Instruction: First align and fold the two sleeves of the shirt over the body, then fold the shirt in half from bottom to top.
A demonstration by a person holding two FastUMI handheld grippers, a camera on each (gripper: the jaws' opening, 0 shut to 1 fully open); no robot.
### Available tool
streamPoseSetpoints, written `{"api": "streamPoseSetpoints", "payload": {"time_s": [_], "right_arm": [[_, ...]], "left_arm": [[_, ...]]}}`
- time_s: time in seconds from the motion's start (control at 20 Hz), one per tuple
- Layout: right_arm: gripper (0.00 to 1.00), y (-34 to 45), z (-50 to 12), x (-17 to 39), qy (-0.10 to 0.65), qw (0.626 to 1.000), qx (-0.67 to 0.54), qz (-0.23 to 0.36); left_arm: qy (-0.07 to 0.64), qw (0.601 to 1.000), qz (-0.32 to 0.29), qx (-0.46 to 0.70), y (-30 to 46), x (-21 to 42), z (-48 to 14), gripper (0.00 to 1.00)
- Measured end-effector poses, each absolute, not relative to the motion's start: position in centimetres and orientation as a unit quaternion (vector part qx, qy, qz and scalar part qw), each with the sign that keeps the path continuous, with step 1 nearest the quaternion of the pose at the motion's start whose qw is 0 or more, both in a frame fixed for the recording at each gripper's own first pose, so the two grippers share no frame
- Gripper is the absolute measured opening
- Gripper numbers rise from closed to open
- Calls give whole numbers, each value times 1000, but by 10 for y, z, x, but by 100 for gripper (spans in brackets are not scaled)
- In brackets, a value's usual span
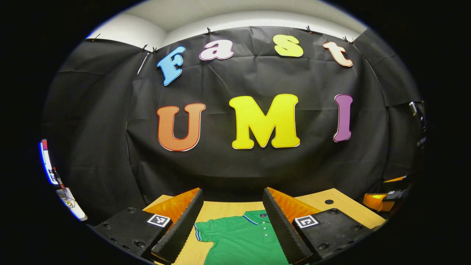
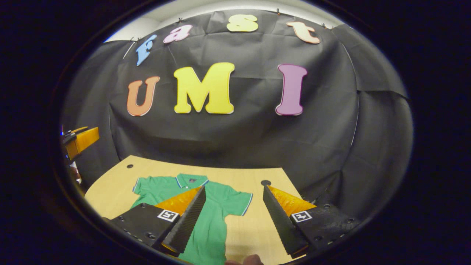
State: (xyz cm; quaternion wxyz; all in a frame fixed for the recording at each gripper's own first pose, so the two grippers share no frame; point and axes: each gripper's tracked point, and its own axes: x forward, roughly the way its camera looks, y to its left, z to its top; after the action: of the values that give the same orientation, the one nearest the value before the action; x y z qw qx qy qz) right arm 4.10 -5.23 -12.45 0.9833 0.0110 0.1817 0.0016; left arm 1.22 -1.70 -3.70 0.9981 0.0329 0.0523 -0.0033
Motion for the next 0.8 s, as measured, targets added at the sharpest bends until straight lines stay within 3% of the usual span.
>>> {"api": "streamPoseSetpoints", "payload": {"time_s": [0.35,0.8], "right_arm": [[95,-62,-199,91,283,959,22,-5],[95,-76,-315,177,406,913,38,-30]], "left_arm": [[84,995,-20,46,-30,18,-60,100],[117,992,3,42,-7,23,-79,100]]}}
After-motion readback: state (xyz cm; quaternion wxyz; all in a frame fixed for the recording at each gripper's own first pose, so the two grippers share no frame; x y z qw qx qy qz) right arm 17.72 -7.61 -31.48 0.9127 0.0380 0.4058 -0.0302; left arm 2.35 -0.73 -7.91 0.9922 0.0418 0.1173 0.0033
